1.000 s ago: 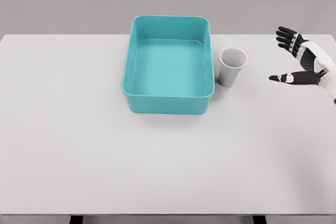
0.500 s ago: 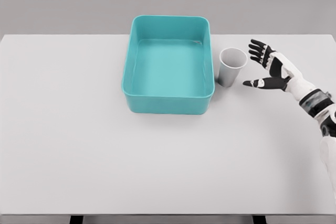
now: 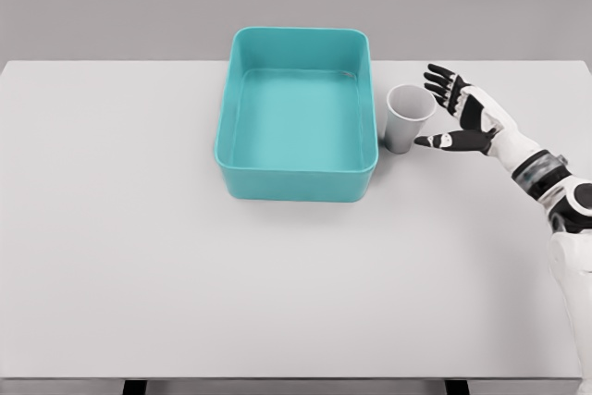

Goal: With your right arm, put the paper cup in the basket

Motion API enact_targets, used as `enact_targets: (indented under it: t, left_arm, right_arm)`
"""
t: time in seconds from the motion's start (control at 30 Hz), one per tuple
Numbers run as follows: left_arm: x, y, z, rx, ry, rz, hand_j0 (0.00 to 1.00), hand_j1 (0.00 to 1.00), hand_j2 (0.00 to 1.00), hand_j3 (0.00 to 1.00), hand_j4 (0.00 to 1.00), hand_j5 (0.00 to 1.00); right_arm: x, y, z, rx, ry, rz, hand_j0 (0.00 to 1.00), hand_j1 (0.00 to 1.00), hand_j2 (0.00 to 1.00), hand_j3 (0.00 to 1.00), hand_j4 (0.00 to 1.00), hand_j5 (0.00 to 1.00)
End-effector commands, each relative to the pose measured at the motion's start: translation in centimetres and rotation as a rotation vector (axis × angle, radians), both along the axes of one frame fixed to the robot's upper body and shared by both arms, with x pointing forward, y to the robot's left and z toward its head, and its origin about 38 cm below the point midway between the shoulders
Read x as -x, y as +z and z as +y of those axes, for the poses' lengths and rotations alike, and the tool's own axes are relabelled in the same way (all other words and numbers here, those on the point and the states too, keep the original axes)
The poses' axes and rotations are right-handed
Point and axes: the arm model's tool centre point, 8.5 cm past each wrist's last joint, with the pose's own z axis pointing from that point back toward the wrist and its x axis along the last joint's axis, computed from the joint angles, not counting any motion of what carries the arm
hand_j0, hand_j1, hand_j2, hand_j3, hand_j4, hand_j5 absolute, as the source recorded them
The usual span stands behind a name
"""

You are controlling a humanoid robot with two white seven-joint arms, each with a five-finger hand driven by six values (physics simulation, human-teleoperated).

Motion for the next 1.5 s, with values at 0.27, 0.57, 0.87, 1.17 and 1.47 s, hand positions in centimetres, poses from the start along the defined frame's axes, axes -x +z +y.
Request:
enact_targets:
  t: [0.27, 0.57, 0.87, 1.17, 1.47]
  left_arm:
    - [0.0, 0.0, 0.0, 0.0, -0.001, 0.0, 1.0, 1.0, 1.0, 1.0, 1.0, 1.0]
    - [0.0, 0.0, 0.0, 0.0, -0.001, 0.0, 1.0, 1.0, 1.0, 1.0, 1.0, 1.0]
    - [0.0, 0.0, 0.0, 0.0, -0.001, 0.0, 1.0, 1.0, 1.0, 1.0, 1.0, 1.0]
    - [0.0, 0.0, 0.0, 0.002, 0.0, 0.0, 1.0, 1.0, 1.0, 1.0, 1.0, 1.0]
    - [0.0, 0.0, 0.0, 0.0, 0.001, 0.0, 1.0, 1.0, 1.0, 1.0, 1.0, 1.0]
  right_arm:
    - [-0.1, -1.6, 0.1, -0.042, -0.016, 0.086, 1.0, 1.0, 1.0, 1.0, 1.0, 1.0]
    - [-0.7, -2.4, 1.0, -0.069, -0.017, 0.106, 1.0, 1.0, 1.0, 1.0, 1.0, 1.0]
    - [-0.8, -3.1, 1.6, -0.082, -0.017, 0.119, 1.0, 1.0, 1.0, 1.0, 1.0, 1.0]
    - [-1.1, -3.0, 2.0, -0.082, -0.013, 0.118, 1.0, 1.0, 1.0, 1.0, 1.0, 1.0]
    - [-1.2, -3.0, 2.8, -0.08, 0.002, 0.124, 1.0, 1.0, 1.0, 1.0, 1.0, 1.0]
